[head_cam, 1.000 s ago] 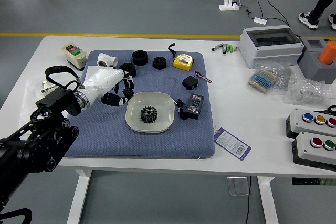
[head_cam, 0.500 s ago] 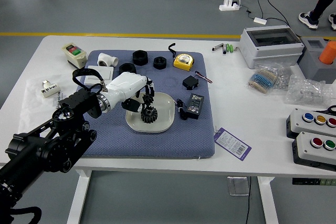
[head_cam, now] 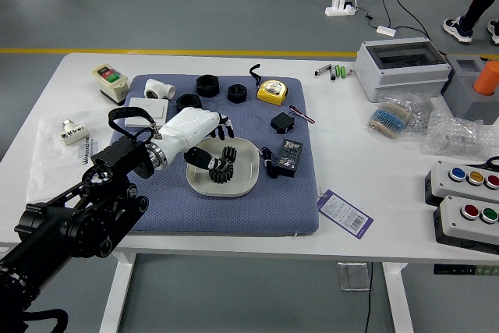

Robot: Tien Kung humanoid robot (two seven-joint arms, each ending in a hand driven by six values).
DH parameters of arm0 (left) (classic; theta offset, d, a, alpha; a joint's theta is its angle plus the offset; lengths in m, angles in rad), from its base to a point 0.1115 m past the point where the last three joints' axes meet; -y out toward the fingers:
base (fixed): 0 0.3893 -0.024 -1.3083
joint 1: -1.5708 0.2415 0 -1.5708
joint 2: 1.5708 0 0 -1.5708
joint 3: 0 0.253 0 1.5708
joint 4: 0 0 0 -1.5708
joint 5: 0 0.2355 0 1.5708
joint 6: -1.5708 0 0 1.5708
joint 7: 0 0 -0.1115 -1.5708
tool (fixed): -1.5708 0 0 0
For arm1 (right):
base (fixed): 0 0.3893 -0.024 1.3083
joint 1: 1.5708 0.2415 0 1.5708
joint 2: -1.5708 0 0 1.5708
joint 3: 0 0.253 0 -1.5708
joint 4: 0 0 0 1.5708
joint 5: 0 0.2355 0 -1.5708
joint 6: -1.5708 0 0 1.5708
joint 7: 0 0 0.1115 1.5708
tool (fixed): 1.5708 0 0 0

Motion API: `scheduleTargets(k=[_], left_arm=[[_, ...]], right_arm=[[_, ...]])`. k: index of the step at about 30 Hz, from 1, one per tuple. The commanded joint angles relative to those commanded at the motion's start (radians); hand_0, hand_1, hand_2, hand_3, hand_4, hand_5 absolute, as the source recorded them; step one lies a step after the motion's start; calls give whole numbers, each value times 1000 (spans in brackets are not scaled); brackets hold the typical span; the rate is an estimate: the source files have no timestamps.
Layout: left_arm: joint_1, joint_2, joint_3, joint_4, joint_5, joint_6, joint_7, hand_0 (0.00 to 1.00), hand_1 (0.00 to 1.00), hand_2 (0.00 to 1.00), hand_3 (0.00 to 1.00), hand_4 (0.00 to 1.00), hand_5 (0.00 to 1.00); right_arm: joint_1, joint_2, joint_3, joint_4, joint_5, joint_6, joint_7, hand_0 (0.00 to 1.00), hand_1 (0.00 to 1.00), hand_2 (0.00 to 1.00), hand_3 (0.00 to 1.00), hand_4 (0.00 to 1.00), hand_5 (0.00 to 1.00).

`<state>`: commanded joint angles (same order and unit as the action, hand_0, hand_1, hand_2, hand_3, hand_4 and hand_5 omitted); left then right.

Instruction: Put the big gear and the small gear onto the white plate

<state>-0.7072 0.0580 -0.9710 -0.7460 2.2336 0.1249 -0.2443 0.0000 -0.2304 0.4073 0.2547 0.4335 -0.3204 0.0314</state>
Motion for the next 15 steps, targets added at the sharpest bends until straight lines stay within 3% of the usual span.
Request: scheduleTargets(k=[15], left_arm=[[27,9,-63,-29,0,6,-1,475,615,688,662,998,269]], right_arm=[[4,0,6,0,0,0,-1,686,708,748,564,792,641]])
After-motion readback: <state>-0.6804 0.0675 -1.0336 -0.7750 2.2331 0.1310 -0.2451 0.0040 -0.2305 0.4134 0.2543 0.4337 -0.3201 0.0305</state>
